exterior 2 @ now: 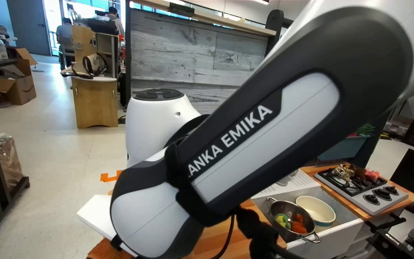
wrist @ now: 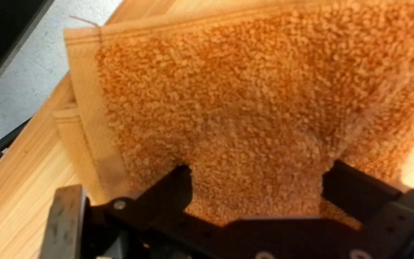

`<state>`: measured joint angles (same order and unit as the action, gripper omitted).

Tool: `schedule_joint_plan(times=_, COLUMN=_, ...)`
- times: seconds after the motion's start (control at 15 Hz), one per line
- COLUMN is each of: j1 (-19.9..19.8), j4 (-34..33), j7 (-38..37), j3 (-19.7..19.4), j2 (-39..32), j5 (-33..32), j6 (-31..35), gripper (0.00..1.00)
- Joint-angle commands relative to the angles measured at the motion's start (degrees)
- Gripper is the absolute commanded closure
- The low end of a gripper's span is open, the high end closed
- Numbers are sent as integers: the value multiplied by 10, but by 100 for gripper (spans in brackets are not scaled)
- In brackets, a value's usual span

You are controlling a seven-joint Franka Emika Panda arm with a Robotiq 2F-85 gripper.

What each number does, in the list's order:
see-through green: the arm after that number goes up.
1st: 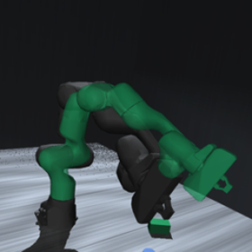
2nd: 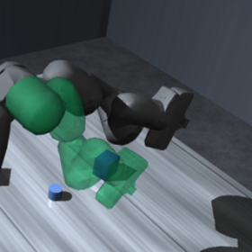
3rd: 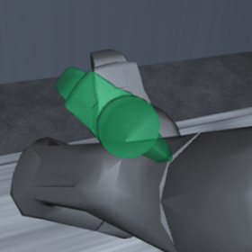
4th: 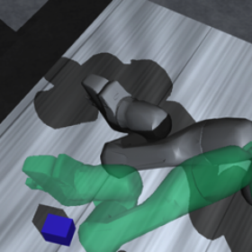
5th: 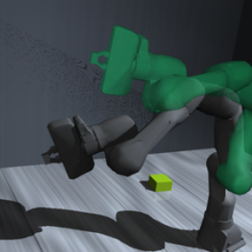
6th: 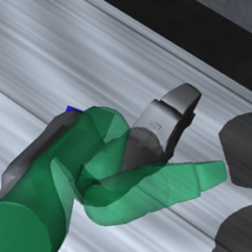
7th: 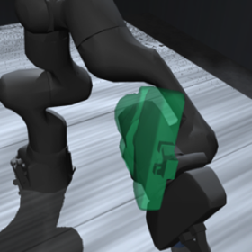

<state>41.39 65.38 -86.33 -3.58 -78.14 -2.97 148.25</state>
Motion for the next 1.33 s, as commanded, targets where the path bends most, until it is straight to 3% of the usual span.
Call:
schedule_joint_plan(times=0.0, j1=-27, j4=-9, j7=26, j3=-4, j2=-20, j5=-2, j6=1, gripper=0)
schedule_joint_plan(times=0.33, j1=-83, j4=117, j7=13, j3=-39, j2=30, j5=4, j6=8, gripper=0)
schedule_joint_plan(times=0.6, j1=-98, j4=139, j7=65, j3=-17, j2=38, j5=-15, j6=0, gripper=0)
schedule_joint_plan(times=1.13, j1=73, j4=92, j7=72, j3=-45, j2=11, j5=-86, j6=69, gripper=0)
schedule_joint_plan(times=1.27, j1=93, j4=78, j7=81, j3=-49, j2=2, j5=-75, j6=64, gripper=0)
